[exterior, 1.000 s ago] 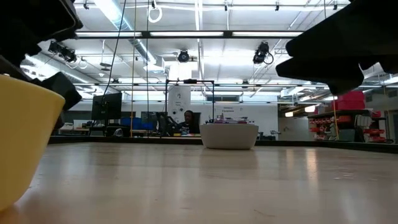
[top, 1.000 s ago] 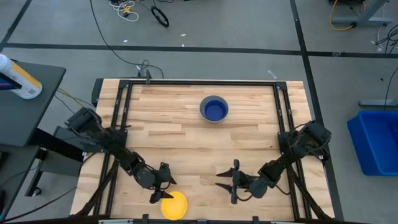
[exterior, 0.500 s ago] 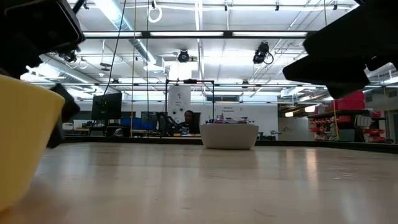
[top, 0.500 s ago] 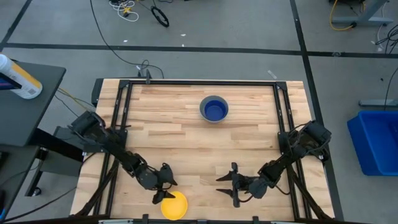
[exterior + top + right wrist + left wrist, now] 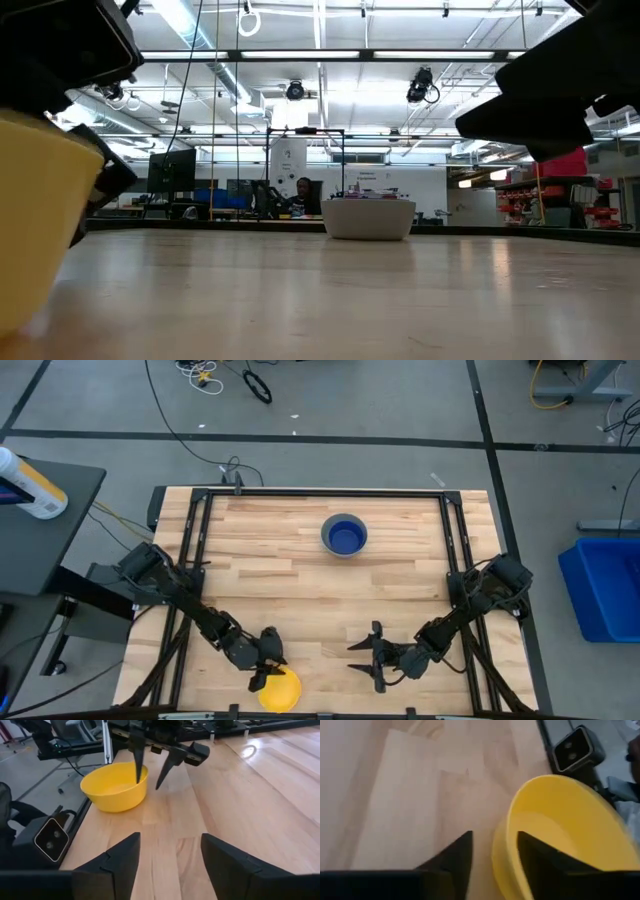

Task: Nest bowls inside each other
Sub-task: Stack the yellow bowl in the dark blue bowl

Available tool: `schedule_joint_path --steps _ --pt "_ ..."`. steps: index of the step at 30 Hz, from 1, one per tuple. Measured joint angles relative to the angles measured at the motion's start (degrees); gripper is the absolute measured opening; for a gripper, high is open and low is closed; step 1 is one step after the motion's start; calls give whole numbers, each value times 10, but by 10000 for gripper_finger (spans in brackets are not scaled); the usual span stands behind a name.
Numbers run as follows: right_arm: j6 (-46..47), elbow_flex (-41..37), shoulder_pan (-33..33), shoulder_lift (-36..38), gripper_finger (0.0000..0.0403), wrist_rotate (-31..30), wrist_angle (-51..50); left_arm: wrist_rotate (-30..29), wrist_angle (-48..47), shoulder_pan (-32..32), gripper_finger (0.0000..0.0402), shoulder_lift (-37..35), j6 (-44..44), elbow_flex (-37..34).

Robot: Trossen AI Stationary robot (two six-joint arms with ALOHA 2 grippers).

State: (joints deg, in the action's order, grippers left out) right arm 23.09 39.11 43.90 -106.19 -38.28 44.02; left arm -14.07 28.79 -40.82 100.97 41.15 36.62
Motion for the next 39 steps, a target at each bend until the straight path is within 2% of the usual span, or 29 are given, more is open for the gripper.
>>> schedule_joint_path --steps 5,6,10,17,20,24,29,32,35,37,39 --pt "0 0 0 0 228 0 -1 -4 -3 0 29 0 -19 0" --pt "0 0 0 0 229 0 -1 -7 -3 0 17 0 -26 0" --pt "0 0 0 0 235 0 -1 -42 10 0 8 0 -86 0" --pt "0 0 0 0 249 0 -3 -195 75 28 6 -38 -279 -5" --pt "0 0 0 0 254 0 -5 -201 185 69 6 -69 -380 -31" --pt "0 0 0 0 261 0 -7 -103 343 161 6 -112 -474 -84" --pt "0 0 0 0 267 0 -17 76 397 321 6 -125 -487 -105" --pt "0 0 0 0 270 0 -26 183 441 408 6 -100 -481 -88" --pt "0 0 0 0 273 0 -32 276 541 478 6 -59 -469 -70" --pt "0 0 0 0 275 -1 -33 307 609 516 6 -27 -449 -56" --pt "0 0 0 0 275 -1 -36 316 610 548 6 4 -432 -25"
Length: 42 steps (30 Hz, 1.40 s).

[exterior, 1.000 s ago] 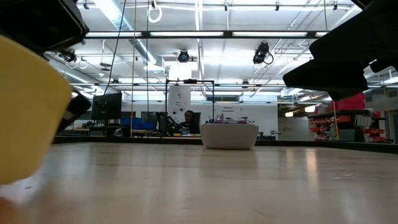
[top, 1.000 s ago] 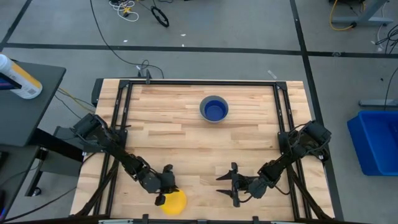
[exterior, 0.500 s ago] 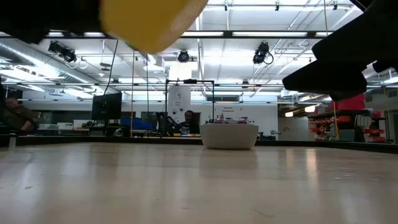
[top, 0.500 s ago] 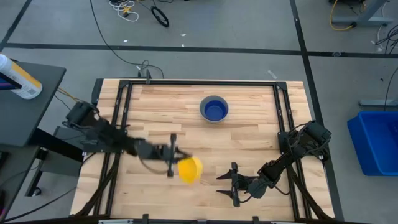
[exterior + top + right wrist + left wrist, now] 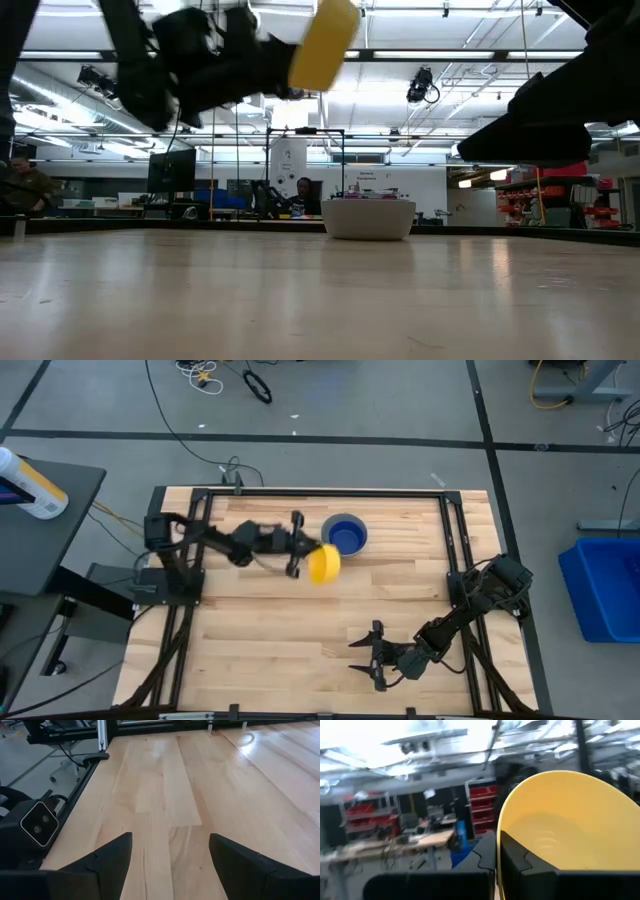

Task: Nest bowls inside each other
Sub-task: Stack the yellow bowl in the dark blue bowl

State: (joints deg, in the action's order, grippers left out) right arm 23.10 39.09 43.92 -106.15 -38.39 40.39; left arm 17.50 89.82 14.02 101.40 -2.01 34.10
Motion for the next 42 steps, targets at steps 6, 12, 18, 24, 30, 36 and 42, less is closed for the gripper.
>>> schedule_joint_path --steps 6,12,18,24,30,36,42 --pt "0 0 0 0 263 0 -6 21 -23 59 6 128 88 138" --pt "9 0 1 0 246 24 -9 31 -163 105 6 197 148 233" --pt "11 0 1 0 232 42 -12 3 -308 122 6 162 121 244" --pt "11 0 1 0 221 41 -14 -70 -488 117 6 141 48 272" --pt "11 0 1 0 210 41 -12 -97 -623 110 6 139 17 332" --pt "18 0 1 0 198 41 -12 -185 -783 96 6 139 -29 405" --pt "20 0 1 0 190 42 -12 -183 -814 92 6 139 -38 417"
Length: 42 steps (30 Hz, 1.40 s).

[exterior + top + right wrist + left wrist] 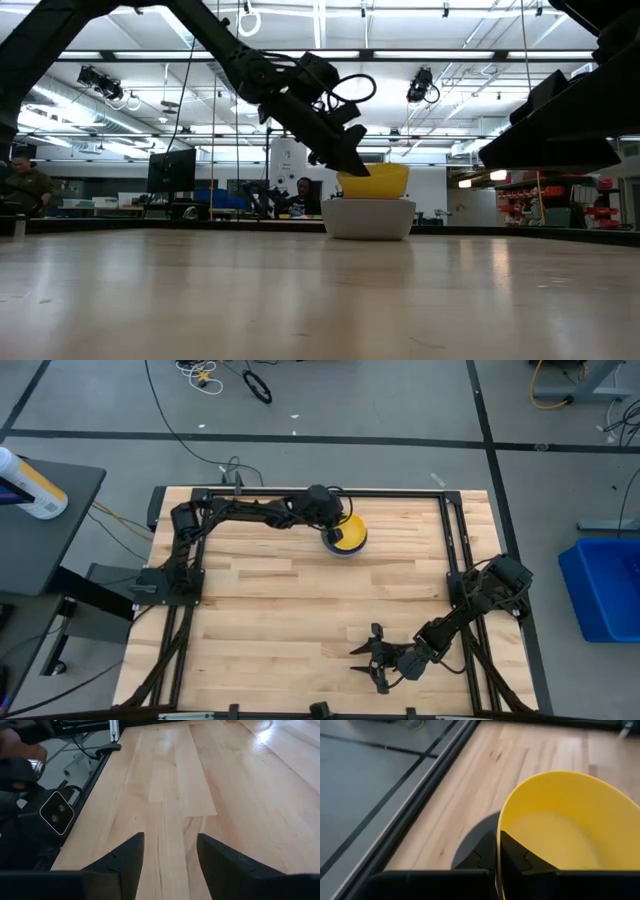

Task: Nest bowls inside each other
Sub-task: Stack the yellow bowl in the dark blue bowl, then return to home position

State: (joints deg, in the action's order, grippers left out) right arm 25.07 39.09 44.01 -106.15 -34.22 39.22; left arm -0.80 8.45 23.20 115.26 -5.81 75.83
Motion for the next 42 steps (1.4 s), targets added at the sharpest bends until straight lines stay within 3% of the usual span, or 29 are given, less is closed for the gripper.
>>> schedule_joint_path --steps 29,34,42 --pt "2 0 0 0 228 4 0 57 -90 7 10 10 6 2" --pt "2 0 0 0 236 4 0 92 -83 7 61 10 -2 2" --pt "2 0 0 0 251 4 0 108 -89 4 197 10 8 2"
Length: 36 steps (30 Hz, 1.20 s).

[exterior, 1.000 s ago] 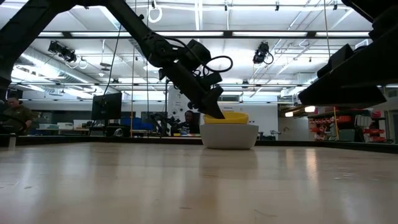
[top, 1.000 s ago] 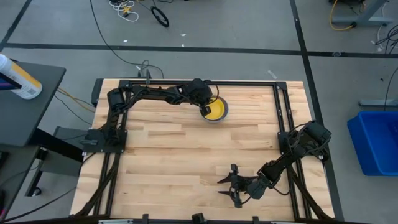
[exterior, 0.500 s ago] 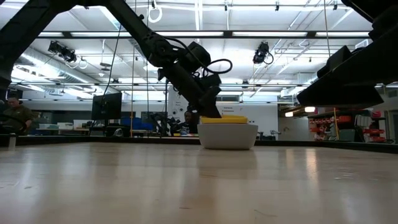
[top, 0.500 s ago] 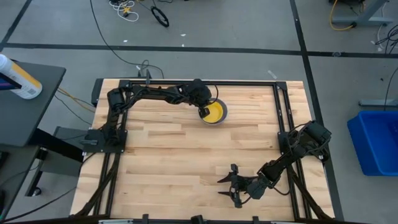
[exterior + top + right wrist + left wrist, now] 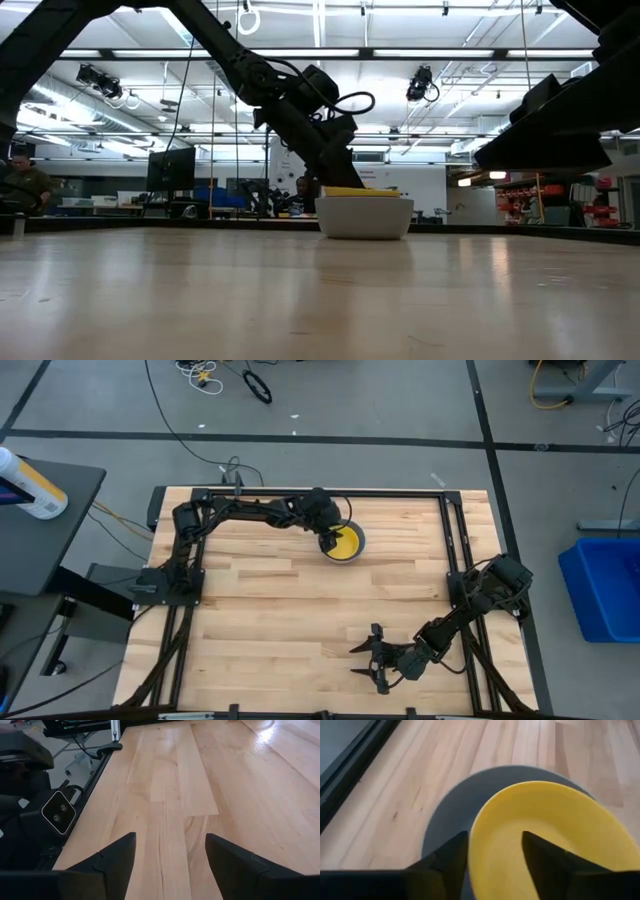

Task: Nest bowls inside each other
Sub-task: Return to home position

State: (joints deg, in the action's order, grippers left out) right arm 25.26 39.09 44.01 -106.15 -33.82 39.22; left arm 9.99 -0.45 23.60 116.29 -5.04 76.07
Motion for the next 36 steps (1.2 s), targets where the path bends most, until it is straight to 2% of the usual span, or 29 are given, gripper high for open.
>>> schedule_joint_path --steps 7,11,15,19,24,26,29,32,36 --pt "0 0 0 0 263 0 0 -1 -2 -1 275 -4 -8 0" --pt "0 0 0 0 268 0 -1 3 16 -1 294 -28 -17 0" --pt "-7 0 0 0 273 -1 -2 27 4 -1 296 -70 -34 -1" --pt "-2 0 -1 0 275 -1 -6 82 -23 -8 291 -135 -52 -1" --pt "-5 0 -2 0 265 2 -7 159 -108 -28 289 -232 -87 -1" --pt "-9 0 -2 0 260 16 -2 171 -149 -38 291 -271 -89 -1" --pt "-73 0 -1 14 252 45 30 171 -212 -59 294 -329 -97 -2" --pt "-167 -2 18 62 244 77 43 167 -226 -86 297 -391 -98 -25" --pt "-189 -65 66 182 234 12 55 141 -201 -115 295 -482 -72 -94"
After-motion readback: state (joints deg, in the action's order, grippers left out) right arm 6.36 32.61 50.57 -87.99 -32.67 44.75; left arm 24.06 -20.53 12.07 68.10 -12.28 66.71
